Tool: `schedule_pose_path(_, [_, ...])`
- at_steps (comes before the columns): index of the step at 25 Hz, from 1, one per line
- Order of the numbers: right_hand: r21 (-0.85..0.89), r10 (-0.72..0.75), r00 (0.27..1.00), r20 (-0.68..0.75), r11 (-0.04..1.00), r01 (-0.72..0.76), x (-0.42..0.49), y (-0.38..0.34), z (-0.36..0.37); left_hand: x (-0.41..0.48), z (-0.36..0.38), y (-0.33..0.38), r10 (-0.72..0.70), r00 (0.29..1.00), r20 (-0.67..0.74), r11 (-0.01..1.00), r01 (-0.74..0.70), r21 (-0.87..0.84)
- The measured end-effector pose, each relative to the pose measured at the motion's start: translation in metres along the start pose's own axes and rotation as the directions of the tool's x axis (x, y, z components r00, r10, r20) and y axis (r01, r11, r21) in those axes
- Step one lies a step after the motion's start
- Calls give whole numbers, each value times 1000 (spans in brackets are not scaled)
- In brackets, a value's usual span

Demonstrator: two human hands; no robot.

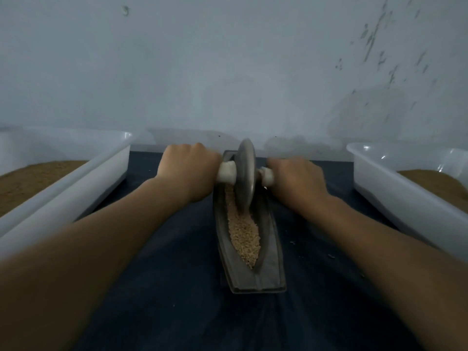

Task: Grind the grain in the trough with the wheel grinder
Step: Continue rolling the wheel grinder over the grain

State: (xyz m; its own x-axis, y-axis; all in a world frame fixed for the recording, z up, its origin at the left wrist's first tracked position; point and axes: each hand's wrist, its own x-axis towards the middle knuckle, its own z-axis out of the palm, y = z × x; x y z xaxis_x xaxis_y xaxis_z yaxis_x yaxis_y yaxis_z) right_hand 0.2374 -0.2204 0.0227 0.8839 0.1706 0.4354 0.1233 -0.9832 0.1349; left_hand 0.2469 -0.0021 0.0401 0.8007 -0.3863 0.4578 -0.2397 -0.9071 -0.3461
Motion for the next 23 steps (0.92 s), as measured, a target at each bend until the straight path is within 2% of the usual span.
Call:
schedule_pose_path(3, [-83,-162,978,-131,985,152,-38,16,-10,-39,2,-14,139,987,-84,988,-144,-61])
schedule_pose_path(5, [-111,-185,967,-178,980,167,-43,15,-16,-45,8,-18,149,979,-142,988,-153,-17])
schedule_pose_path(7, [-88,-116,986,-117,990,106,-24,5,-11,-33,13,-9,35,991,-127,999,-37,-8])
schedule_pose_path(9, [-54,-2,999,-36,999,0,5,-7,-9,-7,14,-2,-86,996,-35,995,84,-47])
schedule_pose_path(10, [-47,28,1000,-10,999,-28,16,-9,-9,3,12,-1,-96,995,16,993,97,-64])
schedule_pose_path(11, [-43,33,999,15,999,-33,21,-8,-9,9,11,-1,-87,995,49,993,90,-72])
schedule_pose_path(16, [26,-142,988,60,990,140,-26,13,-19,-30,3,-12,69,996,-55,997,-71,-38])
schedule_pose_path(20, [-6,-96,994,46,995,97,-62,22,-34,-61,-10,-22,155,978,-137,988,-155,11])
schedule_pose_path(22, [-20,-71,997,21,997,72,-68,24,-31,-60,-9,-21,135,980,-149,991,-133,24])
schedule_pose_path(23, [-27,-53,999,9,998,53,-63,22,-28,-54,-5,-17,96,989,-109,995,-94,29])
